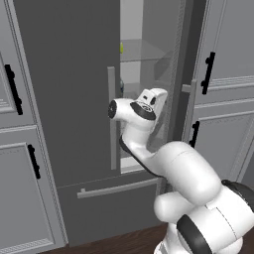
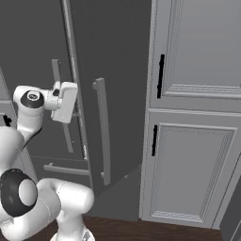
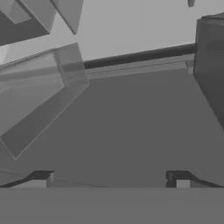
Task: Grab a lemon wedge from the fridge and one ice cube from the ice bowl, and put them in the glass of lemonade.
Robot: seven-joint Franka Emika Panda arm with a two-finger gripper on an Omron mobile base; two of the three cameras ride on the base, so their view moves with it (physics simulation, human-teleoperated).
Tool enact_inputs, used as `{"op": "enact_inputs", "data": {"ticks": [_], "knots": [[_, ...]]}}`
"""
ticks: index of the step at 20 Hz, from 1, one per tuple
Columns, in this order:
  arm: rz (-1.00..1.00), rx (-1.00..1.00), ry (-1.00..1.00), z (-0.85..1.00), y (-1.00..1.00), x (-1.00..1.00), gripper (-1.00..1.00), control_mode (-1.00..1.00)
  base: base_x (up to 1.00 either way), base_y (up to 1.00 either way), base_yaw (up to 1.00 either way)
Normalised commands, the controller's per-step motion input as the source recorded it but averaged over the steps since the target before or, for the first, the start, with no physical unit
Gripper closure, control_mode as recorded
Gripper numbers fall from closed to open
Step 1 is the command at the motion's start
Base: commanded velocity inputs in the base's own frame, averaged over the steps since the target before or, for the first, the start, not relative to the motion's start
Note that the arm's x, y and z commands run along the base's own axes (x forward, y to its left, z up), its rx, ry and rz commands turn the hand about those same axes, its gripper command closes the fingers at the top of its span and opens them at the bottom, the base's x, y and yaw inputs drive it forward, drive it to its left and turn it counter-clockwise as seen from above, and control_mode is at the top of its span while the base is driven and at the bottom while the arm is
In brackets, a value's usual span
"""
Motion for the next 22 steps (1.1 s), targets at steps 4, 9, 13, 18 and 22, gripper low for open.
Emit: {"op": "enact_inputs", "data": {"ticks": [4,9,13,18,22], "knots": [[-0.12,-0.01,0.0,-0.11,-0.66,0.0,-1.0,-1.0,0.0,0.0,0.0],[-0.15,0.0,0.0,-0.02,-0.8,-0.07,-1.0,-1.0,0.0,0.0,0.0],[-0.16,0.0,0.0,-0.01,-0.84,-0.15,-1.0,-1.0,0.0,0.0,0.0],[-0.15,0.0,0.0,-0.06,-0.82,-0.24,-1.0,-1.0,0.0,0.0,0.0],[-0.14,0.0,0.0,-0.2,-0.71,-0.43,-1.0,-1.0,0.0,0.0,0.0]]}}
